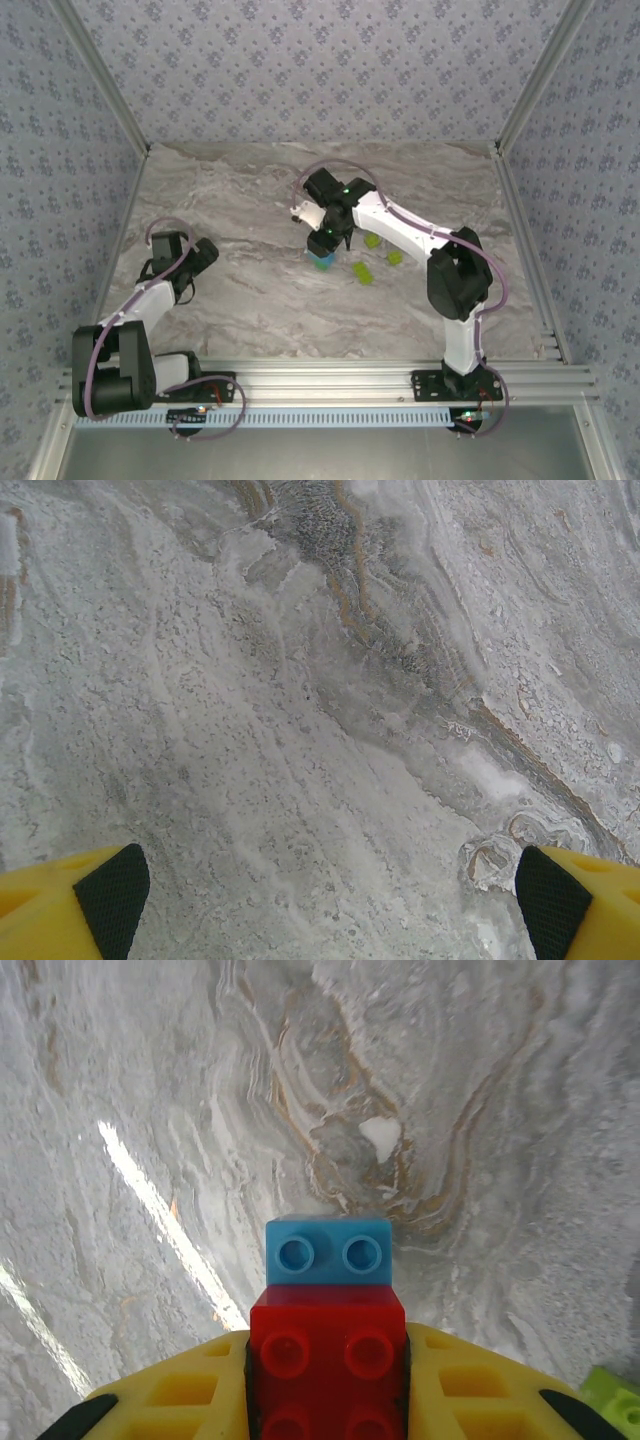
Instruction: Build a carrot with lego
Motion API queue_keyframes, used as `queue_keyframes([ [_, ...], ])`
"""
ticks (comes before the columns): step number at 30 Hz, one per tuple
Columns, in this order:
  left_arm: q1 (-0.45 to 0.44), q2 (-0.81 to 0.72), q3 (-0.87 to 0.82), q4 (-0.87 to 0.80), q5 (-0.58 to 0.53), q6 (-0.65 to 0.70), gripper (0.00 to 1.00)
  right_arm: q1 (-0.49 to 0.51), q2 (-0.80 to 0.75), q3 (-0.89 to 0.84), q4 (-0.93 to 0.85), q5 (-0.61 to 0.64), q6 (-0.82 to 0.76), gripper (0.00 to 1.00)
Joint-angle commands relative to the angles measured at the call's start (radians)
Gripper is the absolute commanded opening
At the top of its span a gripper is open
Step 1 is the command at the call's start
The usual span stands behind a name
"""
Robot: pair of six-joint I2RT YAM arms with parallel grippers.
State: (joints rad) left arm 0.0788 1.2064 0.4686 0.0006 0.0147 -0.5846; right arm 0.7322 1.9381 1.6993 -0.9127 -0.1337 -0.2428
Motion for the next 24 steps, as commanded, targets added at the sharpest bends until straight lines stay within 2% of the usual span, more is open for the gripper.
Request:
queue_keyframes([
  [1, 0.009, 0.002, 0.035, 0.006, 0.011, 0.017, 0.97, -0.005, -0.035, 0.009, -0.012, 0.033, 0.102, 0.31],
  [7, 0.009, 0.004, 0.036, 0.006, 0.011, 0.019, 0.97, 0.005, -0.113, -0.161, 0.222, 0.076, 0.245, 0.3],
  [14, 0.009, 0.002, 0.036, 0.005, 0.011, 0.019, 0.97, 0.051, -0.163, -0.307, 0.444, 0.136, 0.283, 0.31],
  [24, 0.008, -0.001, 0.035, 0.006, 0.011, 0.019, 0.97, 0.067, -0.113, -0.301, 0.451, 0.154, 0.274, 0.34],
])
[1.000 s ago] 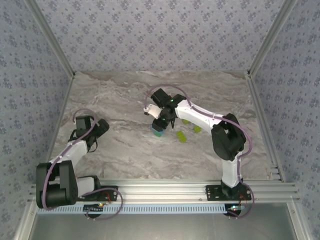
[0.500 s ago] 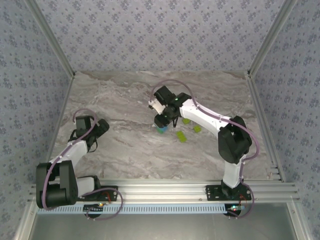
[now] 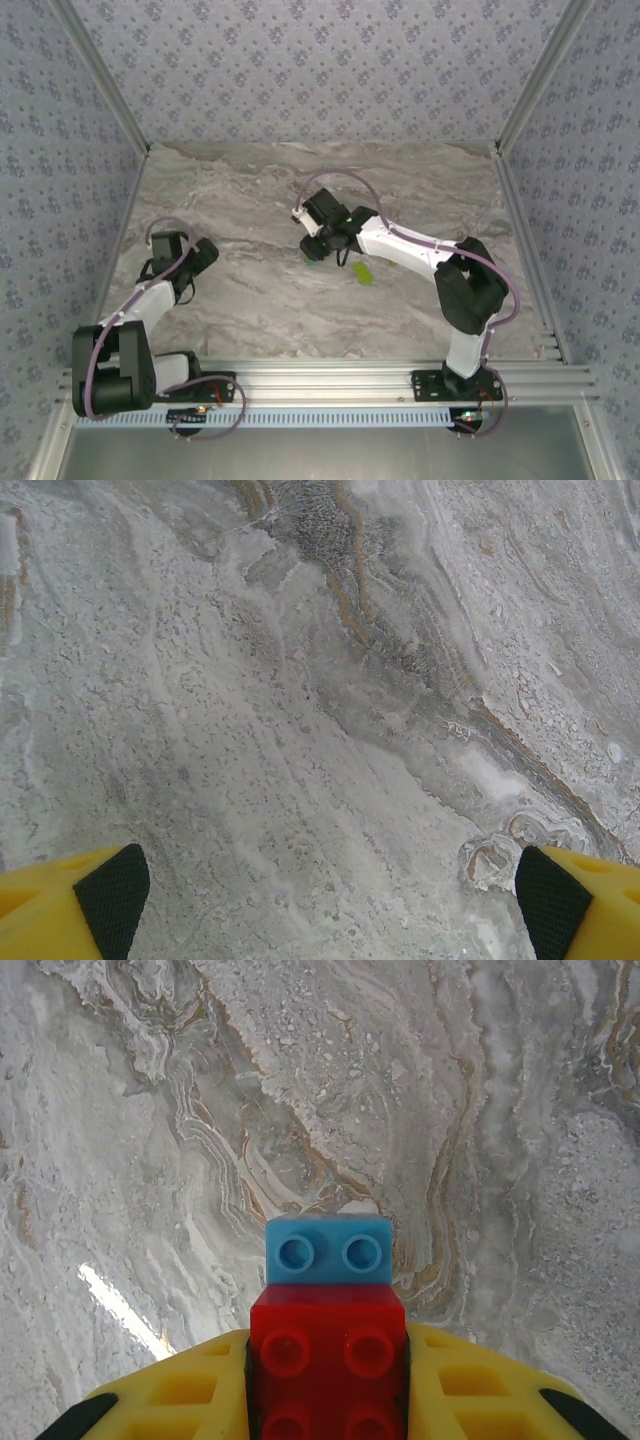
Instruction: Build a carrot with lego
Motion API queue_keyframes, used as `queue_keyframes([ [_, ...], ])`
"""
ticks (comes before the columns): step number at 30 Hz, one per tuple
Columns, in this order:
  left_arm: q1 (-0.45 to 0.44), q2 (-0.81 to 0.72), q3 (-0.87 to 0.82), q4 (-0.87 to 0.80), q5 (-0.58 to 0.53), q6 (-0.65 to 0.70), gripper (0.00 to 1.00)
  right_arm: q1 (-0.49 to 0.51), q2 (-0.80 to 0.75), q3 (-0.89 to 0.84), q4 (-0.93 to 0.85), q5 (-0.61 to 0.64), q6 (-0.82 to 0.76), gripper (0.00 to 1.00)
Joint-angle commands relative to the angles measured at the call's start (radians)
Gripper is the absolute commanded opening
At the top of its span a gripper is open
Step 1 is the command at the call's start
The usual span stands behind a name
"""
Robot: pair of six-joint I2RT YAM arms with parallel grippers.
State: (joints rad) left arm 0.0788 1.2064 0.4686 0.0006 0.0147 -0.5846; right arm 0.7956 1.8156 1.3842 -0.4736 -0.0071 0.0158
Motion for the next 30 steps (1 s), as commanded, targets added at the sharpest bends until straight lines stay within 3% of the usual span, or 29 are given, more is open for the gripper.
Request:
queue_keyframes([
  [1, 0.008, 0.0, 0.036, 0.005, 0.011, 0.019, 0.97, 0.003, 0.015, 0.018, 0.002, 0.028, 0.013, 0.34],
  [13, 0.009, 0.001, 0.036, 0.005, 0.011, 0.019, 0.97, 0.01, 0.062, 0.061, -0.066, 0.033, -0.008, 0.37],
  [16, 0.009, 0.001, 0.036, 0.006, 0.011, 0.019, 0.97, 0.014, 0.063, 0.064, -0.071, 0.035, -0.007, 0.43],
  [21, 0.007, 0.001, 0.036, 0.006, 0.011, 0.019, 0.97, 0.015, 0.049, 0.07, -0.076, 0.028, -0.007, 0.63],
  [30, 0.009, -0.002, 0.035, 0.004, 0.011, 0.019, 0.97, 0.013, -0.079, 0.082, -0.107, 0.083, 0.0, 0.76],
])
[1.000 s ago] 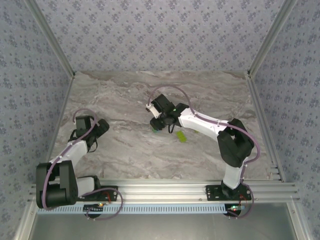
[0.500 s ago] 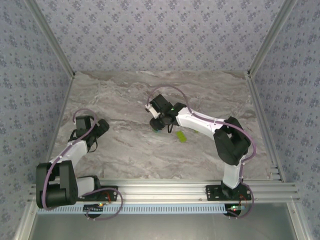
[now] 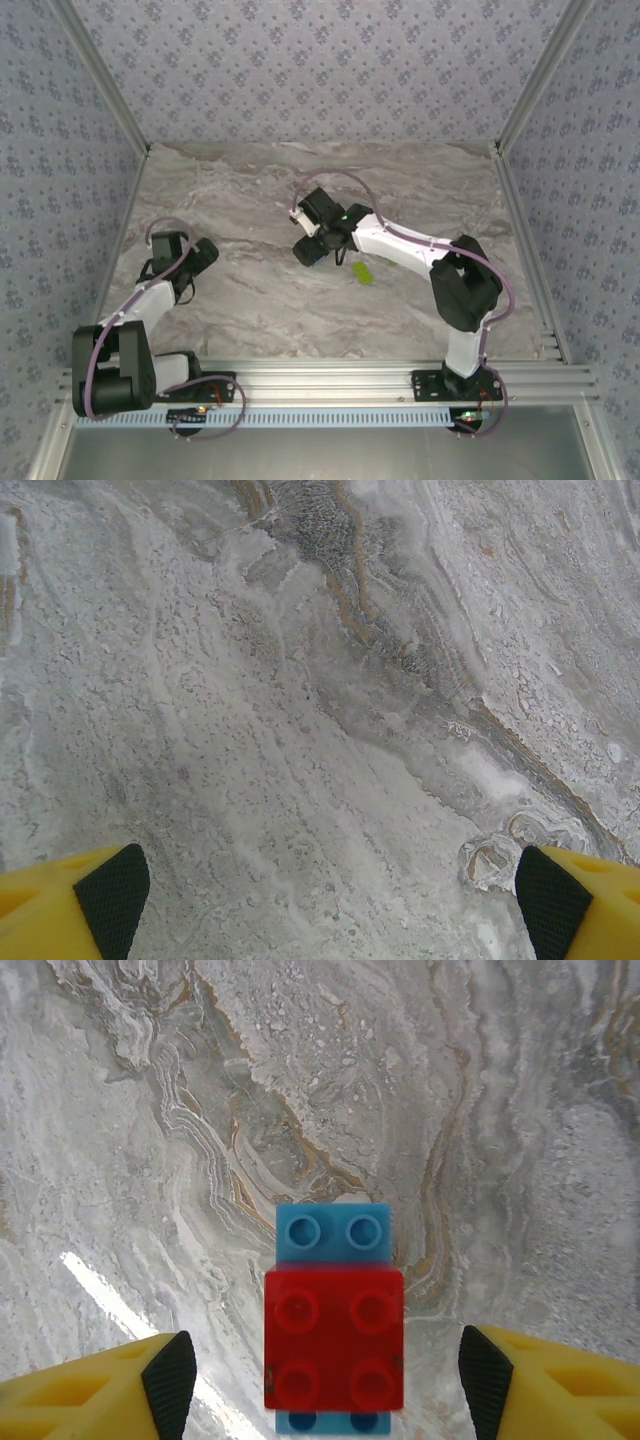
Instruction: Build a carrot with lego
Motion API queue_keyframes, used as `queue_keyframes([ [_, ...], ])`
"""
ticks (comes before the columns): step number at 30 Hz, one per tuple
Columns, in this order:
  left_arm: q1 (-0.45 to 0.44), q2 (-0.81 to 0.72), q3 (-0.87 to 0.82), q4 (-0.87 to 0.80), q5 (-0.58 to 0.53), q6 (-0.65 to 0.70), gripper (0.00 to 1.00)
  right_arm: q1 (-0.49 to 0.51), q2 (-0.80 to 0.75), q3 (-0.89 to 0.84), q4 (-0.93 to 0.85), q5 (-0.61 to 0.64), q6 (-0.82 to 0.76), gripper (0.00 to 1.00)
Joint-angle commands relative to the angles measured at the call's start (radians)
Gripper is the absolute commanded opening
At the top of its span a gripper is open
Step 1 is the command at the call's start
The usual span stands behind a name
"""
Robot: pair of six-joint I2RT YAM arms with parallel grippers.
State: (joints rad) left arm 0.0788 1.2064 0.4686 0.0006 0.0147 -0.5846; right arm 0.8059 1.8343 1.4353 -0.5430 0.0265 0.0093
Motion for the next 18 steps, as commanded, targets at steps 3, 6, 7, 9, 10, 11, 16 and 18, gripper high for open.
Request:
queue_keyframes([
  [3, 0.009, -0.002, 0.034, 0.004, 0.011, 0.019, 0.97, -0.015, -0.167, 0.012, -0.066, 0.098, 0.0, 0.78],
  [6, 0.009, -0.005, 0.032, 0.003, 0.011, 0.019, 0.97, -0.061, -0.234, -0.052, -0.12, 0.129, 0.007, 0.79],
  [7, 0.008, -0.006, 0.033, 0.002, 0.011, 0.019, 0.97, -0.076, -0.251, -0.083, -0.123, 0.13, 0.014, 0.79],
  [9, 0.009, -0.008, 0.032, 0.003, 0.01, 0.019, 0.97, -0.119, -0.291, -0.184, -0.099, 0.111, 0.034, 0.78],
  [10, 0.008, -0.009, 0.032, 0.004, 0.01, 0.019, 0.97, -0.133, -0.305, -0.225, -0.081, 0.093, 0.041, 0.78],
  [11, 0.009, -0.007, 0.032, 0.003, 0.01, 0.021, 0.97, -0.144, -0.315, -0.282, -0.066, 0.081, 0.048, 0.78],
  [16, 0.008, -0.005, 0.031, 0.004, 0.013, 0.02, 0.97, -0.162, -0.31, -0.435, 0.022, 0.056, 0.073, 0.78],
  [18, 0.008, -0.006, 0.033, 0.004, 0.013, 0.02, 0.97, -0.162, -0.292, -0.47, 0.051, 0.049, 0.082, 0.78],
])
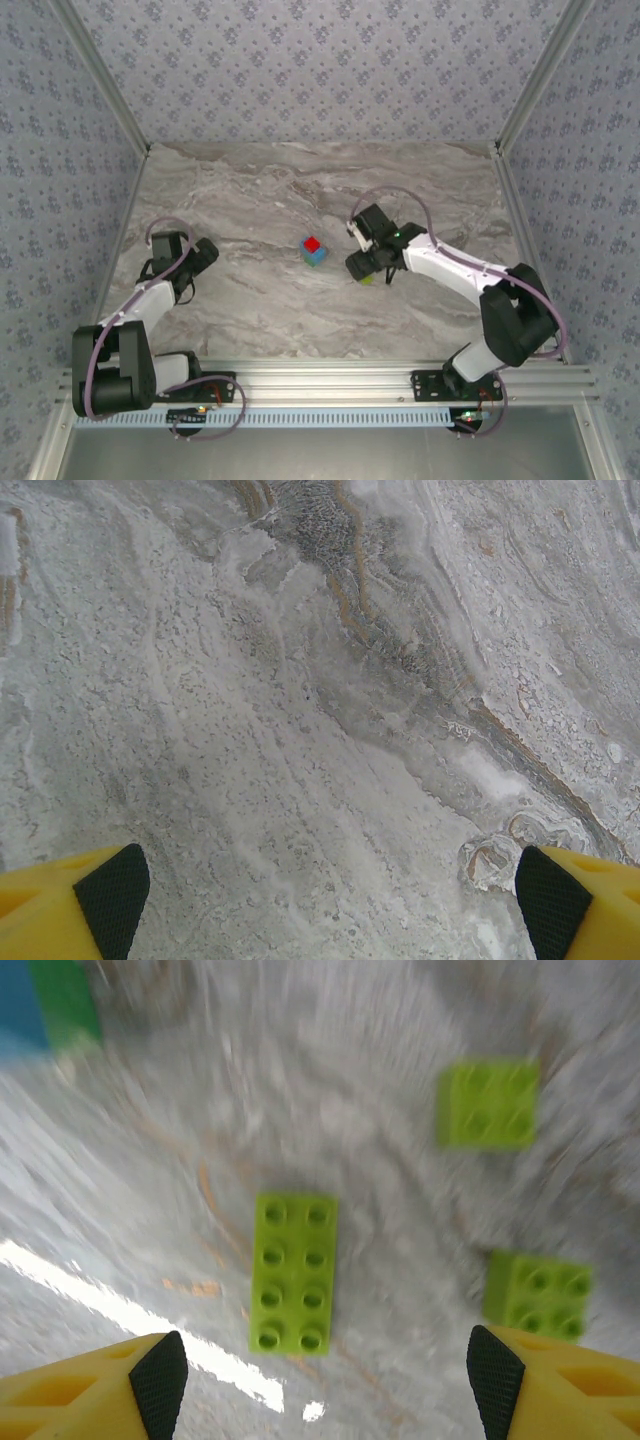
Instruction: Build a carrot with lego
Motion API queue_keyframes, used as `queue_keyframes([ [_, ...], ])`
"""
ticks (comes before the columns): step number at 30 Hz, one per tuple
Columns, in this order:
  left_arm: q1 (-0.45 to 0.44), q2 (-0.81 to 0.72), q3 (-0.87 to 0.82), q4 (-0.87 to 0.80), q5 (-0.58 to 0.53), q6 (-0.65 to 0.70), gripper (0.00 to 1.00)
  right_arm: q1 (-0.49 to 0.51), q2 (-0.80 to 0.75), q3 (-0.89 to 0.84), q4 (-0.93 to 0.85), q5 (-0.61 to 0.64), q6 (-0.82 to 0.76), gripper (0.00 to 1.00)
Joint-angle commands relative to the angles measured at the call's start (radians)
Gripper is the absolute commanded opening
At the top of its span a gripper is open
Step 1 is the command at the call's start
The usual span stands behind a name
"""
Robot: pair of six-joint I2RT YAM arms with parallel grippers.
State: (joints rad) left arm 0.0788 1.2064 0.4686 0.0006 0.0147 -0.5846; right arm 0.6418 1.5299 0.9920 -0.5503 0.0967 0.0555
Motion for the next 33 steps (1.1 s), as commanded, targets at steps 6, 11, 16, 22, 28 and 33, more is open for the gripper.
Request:
queue_keyframes([
  [6, 0.008, -0.005, 0.033, 0.004, 0.012, 0.019, 0.97, 0.0, 0.071, -0.052, 0.106, -0.034, 0.038, 0.78],
  [11, 0.009, -0.002, 0.032, 0.004, 0.012, 0.019, 0.97, -0.006, 0.14, -0.043, 0.141, -0.041, 0.029, 0.76],
  [16, 0.008, 0.0, 0.033, 0.004, 0.013, 0.019, 0.97, -0.016, 0.185, -0.027, 0.172, -0.052, 0.023, 0.73],
  [22, 0.008, 0.006, 0.036, 0.005, 0.014, 0.019, 0.97, -0.02, 0.223, -0.019, 0.192, -0.07, 0.008, 0.62],
  [28, 0.009, 0.005, 0.036, 0.005, 0.014, 0.019, 0.97, -0.019, 0.243, -0.025, 0.195, -0.08, 0.0, 0.45],
  [33, 0.009, 0.004, 0.035, 0.006, 0.014, 0.019, 0.97, -0.019, 0.202, -0.028, 0.171, -0.083, 0.003, 0.35],
])
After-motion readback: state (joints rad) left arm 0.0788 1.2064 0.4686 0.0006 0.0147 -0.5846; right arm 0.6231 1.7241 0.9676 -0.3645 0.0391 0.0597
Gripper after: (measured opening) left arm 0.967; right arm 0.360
